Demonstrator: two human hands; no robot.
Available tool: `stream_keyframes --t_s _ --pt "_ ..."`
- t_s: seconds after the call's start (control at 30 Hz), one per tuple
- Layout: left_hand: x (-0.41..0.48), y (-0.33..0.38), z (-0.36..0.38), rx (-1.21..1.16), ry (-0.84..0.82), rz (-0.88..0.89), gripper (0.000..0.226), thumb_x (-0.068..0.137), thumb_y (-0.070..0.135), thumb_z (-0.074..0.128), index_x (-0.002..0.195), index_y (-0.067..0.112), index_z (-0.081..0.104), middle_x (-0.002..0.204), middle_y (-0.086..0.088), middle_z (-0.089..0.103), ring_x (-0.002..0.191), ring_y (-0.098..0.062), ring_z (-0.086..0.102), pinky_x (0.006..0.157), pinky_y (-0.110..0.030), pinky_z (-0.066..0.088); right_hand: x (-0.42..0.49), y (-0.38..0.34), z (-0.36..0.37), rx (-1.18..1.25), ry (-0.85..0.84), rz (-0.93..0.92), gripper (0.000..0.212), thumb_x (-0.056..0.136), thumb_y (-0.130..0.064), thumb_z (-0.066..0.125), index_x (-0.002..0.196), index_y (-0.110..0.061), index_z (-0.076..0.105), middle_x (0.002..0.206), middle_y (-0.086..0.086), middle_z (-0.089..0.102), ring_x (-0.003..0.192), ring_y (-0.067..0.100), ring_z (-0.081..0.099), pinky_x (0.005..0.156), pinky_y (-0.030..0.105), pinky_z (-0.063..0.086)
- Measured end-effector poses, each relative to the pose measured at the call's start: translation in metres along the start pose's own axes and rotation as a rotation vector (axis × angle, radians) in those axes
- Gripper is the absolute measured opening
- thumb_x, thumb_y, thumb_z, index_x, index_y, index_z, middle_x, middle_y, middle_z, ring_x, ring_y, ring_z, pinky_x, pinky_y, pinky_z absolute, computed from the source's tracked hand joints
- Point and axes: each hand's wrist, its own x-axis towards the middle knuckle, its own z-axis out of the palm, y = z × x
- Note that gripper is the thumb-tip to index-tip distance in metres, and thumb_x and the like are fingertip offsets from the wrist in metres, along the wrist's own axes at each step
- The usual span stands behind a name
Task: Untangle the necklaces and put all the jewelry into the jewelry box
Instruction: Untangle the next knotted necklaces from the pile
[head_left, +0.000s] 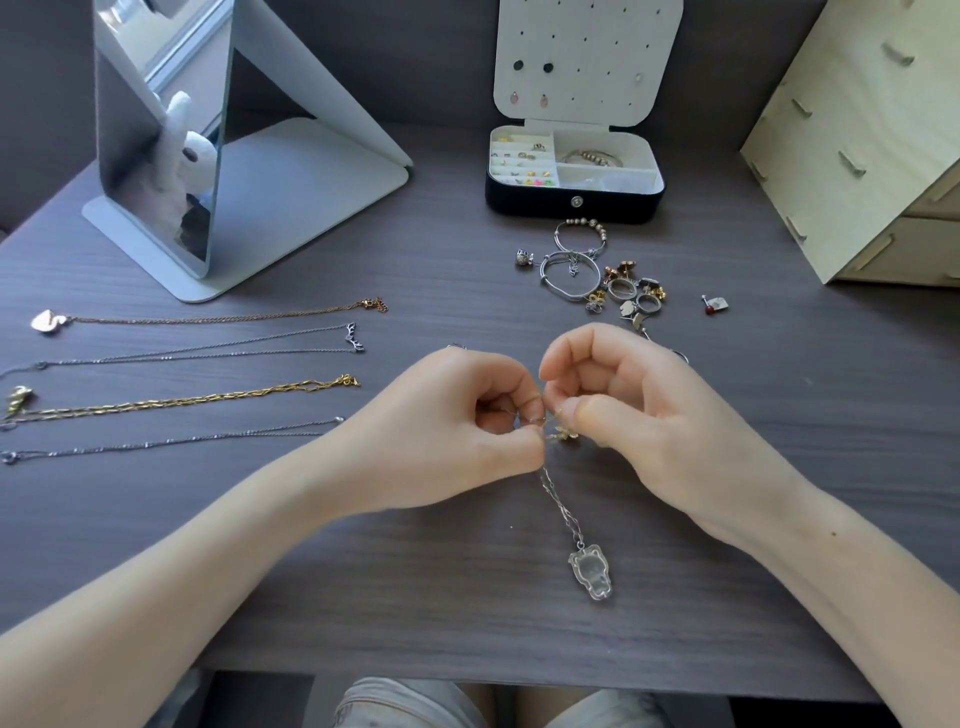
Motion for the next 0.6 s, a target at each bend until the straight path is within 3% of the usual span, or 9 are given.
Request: stream_keyframes --t_s 0.1,0.17,0.23,0.4,0.5,0.6 --pt "0.0 0.0 -0.001 0.009 0.005 -0.01 0.005 0.066 0.025 0.057 0.064 0.02 0.056 0.047 0.008 0.035 0.048 -0.008 0.029 0.047 -0.016 0.027 -0.001 0.0 -0.004 -0.13 -0.071 -0.013 0.019 0.08 -0.013 0.046 0.093 -0.022 0.056 0.077 0.008 0.059 0.065 0.029 0.045 0.06 0.038 0.04" --pt "0.0 -0.001 -0.001 0.014 -0.002 -0.023 0.006 0.065 0.026 0.057 0.064 0.02 0.056 0.046 0.009 0.038 0.046 -0.008 0.03 0.047 -0.015 0.027 -0.003 0.0 -0.009 -0.318 -0.105 -0.042 0.021 0.081 -0.018 0.046 0.096 -0.029 0.056 0.076 -0.002 0.058 0.065 0.029 0.048 0.058 0.029 0.041" --pt "0.001 -0.002 -0.001 0.019 -0.007 -0.03 0.008 0.064 0.028 0.057 0.065 0.02 0.057 0.05 0.007 0.042 0.047 -0.008 0.031 0.048 -0.017 0.029 -0.005 0.001 -0.014 -0.473 -0.11 -0.073 0.021 0.081 -0.023 0.047 0.096 -0.033 0.056 0.077 -0.011 0.056 0.059 0.014 0.046 0.057 0.017 0.039" --pt "0.001 -0.002 -0.001 0.047 0.001 -0.036 0.008 0.063 0.029 0.056 0.064 0.021 0.056 0.048 0.008 0.04 0.047 -0.008 0.031 0.048 -0.017 0.029 -0.006 0.005 -0.018 -0.793 -0.114 -0.168 0.021 0.084 -0.028 0.046 0.09 -0.027 0.066 0.076 -0.018 0.048 0.07 -0.006 0.047 0.066 0.008 0.034" --pt "0.001 -0.001 -0.001 0.041 0.002 -0.033 0.007 0.063 0.028 0.056 0.064 0.021 0.056 0.048 0.009 0.04 0.047 -0.007 0.032 0.048 -0.016 0.029 -0.006 0.002 -0.017 -0.794 -0.086 -0.17 0.021 0.085 -0.034 0.043 0.082 -0.03 0.062 0.078 -0.015 0.05 0.071 -0.005 0.046 0.068 0.008 0.034" --pt "0.001 -0.001 -0.002 0.035 -0.004 -0.032 0.009 0.065 0.029 0.057 0.065 0.02 0.057 0.049 0.008 0.04 0.047 -0.007 0.031 0.048 -0.018 0.029 -0.007 -0.003 -0.015 -0.671 -0.073 -0.111 0.012 0.082 -0.031 0.048 0.075 -0.033 0.057 0.078 -0.007 0.054 0.068 0.01 0.048 0.062 0.015 0.036"
